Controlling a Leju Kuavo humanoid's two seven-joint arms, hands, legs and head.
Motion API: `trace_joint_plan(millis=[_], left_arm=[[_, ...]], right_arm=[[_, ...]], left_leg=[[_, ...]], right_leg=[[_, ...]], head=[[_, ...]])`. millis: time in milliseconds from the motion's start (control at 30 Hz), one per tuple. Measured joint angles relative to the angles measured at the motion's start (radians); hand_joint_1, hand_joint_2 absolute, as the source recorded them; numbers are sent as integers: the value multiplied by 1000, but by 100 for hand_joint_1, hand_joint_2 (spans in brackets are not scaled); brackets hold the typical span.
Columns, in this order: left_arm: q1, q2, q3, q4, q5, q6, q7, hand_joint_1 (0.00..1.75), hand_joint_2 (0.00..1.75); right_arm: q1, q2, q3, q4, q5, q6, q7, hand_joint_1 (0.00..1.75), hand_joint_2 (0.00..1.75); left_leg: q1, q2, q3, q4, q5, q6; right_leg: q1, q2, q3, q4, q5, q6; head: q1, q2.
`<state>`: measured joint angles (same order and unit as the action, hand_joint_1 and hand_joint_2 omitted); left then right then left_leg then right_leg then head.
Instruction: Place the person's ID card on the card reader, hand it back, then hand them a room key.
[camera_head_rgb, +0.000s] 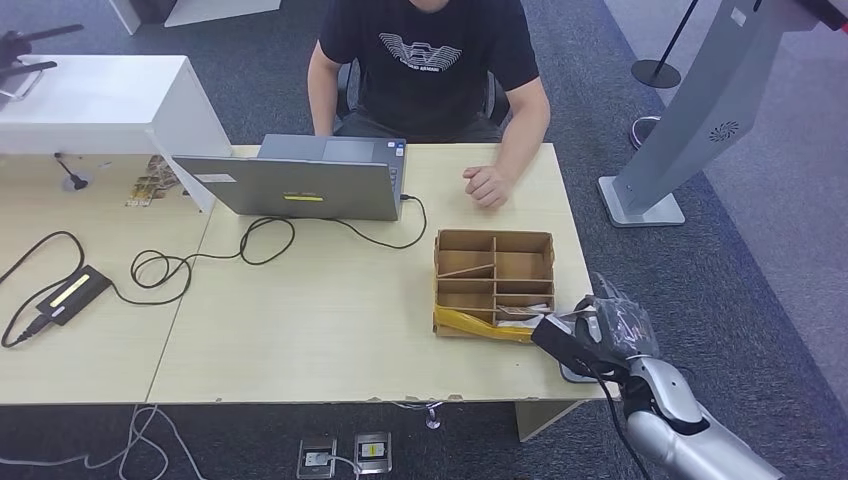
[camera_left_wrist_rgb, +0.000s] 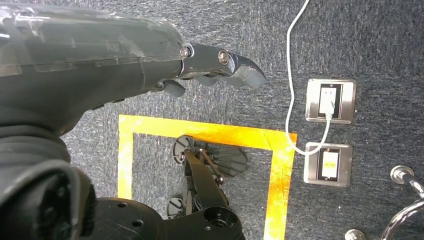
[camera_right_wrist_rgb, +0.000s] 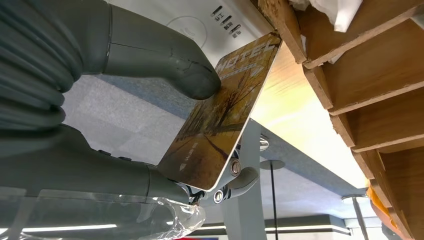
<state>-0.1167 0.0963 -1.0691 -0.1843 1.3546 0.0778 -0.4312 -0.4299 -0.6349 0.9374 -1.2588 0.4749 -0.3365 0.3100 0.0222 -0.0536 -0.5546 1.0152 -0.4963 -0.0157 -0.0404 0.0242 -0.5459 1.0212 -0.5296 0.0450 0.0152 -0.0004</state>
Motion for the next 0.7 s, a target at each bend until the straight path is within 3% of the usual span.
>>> trace_joint_plan(millis=[367,700], left_arm=[[0,-1,0,0,0,0,0,0,0],[1,-1,0,0,0,0,0,0,0]], right_arm=[[-8,9,-8,17,59,-2,13,175,175],[-3,-35,-121,-73,166,30,82,175,175]], left_leg=[[0,0,0,0,0,0],[0,0,0,0,0,0]], right_leg=[[0,0,0,0,0,0],[0,0,0,0,0,0]], head=[[0,0],[0,0]])
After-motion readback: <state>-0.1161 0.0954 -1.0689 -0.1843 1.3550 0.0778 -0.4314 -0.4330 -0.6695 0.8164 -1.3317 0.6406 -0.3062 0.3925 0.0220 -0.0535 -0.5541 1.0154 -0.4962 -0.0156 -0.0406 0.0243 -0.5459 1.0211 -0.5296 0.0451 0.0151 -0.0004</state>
